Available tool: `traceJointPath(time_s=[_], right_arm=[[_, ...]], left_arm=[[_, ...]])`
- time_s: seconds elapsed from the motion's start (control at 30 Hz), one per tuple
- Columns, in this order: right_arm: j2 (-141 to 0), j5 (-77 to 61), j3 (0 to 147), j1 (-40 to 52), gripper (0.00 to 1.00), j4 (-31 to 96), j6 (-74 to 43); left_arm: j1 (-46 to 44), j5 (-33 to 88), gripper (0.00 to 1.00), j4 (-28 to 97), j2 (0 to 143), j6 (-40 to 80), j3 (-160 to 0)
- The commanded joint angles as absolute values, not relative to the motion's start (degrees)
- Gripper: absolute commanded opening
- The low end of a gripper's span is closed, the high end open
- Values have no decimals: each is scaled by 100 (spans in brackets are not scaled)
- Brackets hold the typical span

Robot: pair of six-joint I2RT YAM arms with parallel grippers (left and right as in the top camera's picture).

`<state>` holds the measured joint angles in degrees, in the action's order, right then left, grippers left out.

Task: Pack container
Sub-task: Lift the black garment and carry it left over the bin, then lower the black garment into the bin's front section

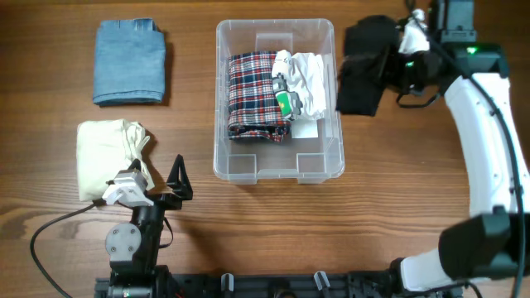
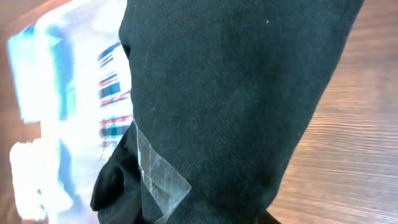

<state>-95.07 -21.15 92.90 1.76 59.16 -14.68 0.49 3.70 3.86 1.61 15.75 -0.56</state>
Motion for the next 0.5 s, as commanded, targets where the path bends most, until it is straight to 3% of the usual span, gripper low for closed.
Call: traceJointPath(time_s=[0.0, 0.27, 0.47], right_arm=[[-8803, -2147, 9463, 602, 31, 5992, -1197], [-8982, -1876, 9406, 1883, 31, 6171, -1201], [-9754, -1461, 9406, 2272, 32, 6493, -1216]], left_arm=[[91, 336, 100, 416, 145, 1544, -32], [91, 336, 100, 416, 145, 1546, -32], [91, 336, 100, 416, 145, 1544, -32]])
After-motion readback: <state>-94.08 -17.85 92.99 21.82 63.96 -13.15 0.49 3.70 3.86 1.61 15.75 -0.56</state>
